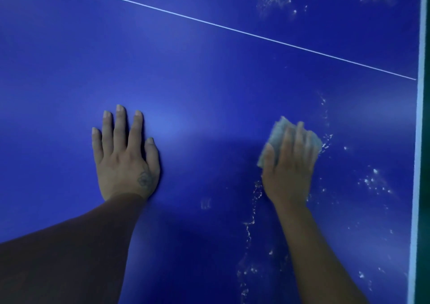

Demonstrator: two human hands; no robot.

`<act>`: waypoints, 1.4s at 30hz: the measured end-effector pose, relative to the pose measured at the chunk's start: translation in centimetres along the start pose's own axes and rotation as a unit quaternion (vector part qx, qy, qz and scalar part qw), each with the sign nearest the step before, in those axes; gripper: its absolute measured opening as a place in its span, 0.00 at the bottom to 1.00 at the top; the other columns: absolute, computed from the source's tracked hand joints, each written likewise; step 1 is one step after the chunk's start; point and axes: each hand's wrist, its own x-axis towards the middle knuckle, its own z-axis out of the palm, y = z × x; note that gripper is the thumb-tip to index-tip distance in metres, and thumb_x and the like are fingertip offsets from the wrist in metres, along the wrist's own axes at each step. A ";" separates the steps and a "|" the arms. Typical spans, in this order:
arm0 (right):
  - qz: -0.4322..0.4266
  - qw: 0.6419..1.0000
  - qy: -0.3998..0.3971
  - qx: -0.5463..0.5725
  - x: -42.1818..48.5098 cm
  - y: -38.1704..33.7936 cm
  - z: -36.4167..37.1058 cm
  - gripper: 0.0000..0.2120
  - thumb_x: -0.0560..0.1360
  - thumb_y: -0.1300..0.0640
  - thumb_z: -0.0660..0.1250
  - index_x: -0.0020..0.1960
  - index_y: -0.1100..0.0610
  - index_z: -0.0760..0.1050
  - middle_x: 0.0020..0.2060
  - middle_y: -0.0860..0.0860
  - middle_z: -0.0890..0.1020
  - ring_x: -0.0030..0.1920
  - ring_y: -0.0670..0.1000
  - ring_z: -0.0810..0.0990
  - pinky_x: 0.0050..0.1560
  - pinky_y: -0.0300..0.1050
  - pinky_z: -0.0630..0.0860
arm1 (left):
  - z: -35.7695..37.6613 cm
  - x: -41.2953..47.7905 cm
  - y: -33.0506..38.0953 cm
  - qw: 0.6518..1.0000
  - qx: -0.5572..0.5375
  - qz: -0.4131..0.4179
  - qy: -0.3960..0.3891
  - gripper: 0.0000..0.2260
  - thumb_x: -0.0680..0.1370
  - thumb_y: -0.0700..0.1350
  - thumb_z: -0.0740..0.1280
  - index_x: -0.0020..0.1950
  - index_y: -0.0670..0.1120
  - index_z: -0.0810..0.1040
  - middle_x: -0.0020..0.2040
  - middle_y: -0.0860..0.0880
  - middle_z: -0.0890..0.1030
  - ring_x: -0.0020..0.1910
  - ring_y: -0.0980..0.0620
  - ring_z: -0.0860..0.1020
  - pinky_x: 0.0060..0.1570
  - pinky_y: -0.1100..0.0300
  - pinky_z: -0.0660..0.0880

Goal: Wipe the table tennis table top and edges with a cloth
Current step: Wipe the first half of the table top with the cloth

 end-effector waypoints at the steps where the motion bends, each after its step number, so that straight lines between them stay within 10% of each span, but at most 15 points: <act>1: 0.031 1.000 -0.006 0.003 -0.3 0.6 -0.2 0.33 0.88 0.40 0.46 0.88 0.57 0.50 0.87 0.57 0.51 0.87 0.60 0.49 0.85 0.66 0.47 | -0.1 0.0 0.0 1.000 0.000 -0.002 -0.006 0.28 0.86 0.54 0.54 0.86 0.48 0.63 0.88 0.45 0.57 0.88 0.43 0.51 0.85 0.42 0.45; 6: 0.106 0.994 0.007 0.023 1.1 -4.4 -0.1 0.35 0.87 0.40 0.44 0.87 0.59 0.51 0.87 0.59 0.51 0.86 0.62 0.48 0.84 0.67 0.44 | -0.4 -0.1 -0.1 1.000 0.000 -0.004 -0.019 0.28 0.86 0.53 0.54 0.87 0.48 0.62 0.88 0.45 0.56 0.88 0.43 0.50 0.85 0.42 0.43; 17: -0.164 0.986 -0.013 0.016 -7.4 -9.9 1.9 0.32 0.89 0.40 0.49 0.88 0.54 0.53 0.87 0.55 0.53 0.87 0.59 0.48 0.85 0.66 0.50 | -0.4 -0.1 -0.2 0.999 0.011 -0.011 -0.050 0.28 0.87 0.56 0.51 0.88 0.51 0.58 0.89 0.47 0.53 0.88 0.45 0.47 0.85 0.42 0.41; 26: 0.076 0.997 -0.031 0.002 -5.1 -3.6 -0.1 0.34 0.87 0.42 0.43 0.88 0.58 0.48 0.87 0.58 0.49 0.87 0.60 0.46 0.85 0.65 0.46 | -0.4 -0.2 -0.4 0.998 0.010 -0.007 -0.061 0.29 0.86 0.57 0.49 0.88 0.51 0.57 0.89 0.47 0.51 0.88 0.44 0.46 0.85 0.41 0.42; 35: -0.137 0.990 -0.028 0.003 -15.2 -10.6 2.4 0.32 0.89 0.39 0.49 0.88 0.54 0.52 0.87 0.53 0.52 0.87 0.58 0.47 0.85 0.66 0.51 | 0.1 -0.3 -0.8 0.998 0.009 0.000 -0.063 0.29 0.87 0.57 0.48 0.89 0.52 0.54 0.89 0.47 0.49 0.88 0.43 0.45 0.85 0.40 0.41; 42: 0.038 0.998 -0.055 -0.010 -11.8 -1.2 0.1 0.32 0.89 0.40 0.44 0.88 0.54 0.46 0.88 0.52 0.47 0.87 0.57 0.43 0.85 0.62 0.43 | 0.0 -0.6 -1.0 0.998 0.020 0.022 -0.059 0.29 0.87 0.57 0.46 0.89 0.50 0.52 0.89 0.45 0.48 0.88 0.41 0.45 0.85 0.38 0.42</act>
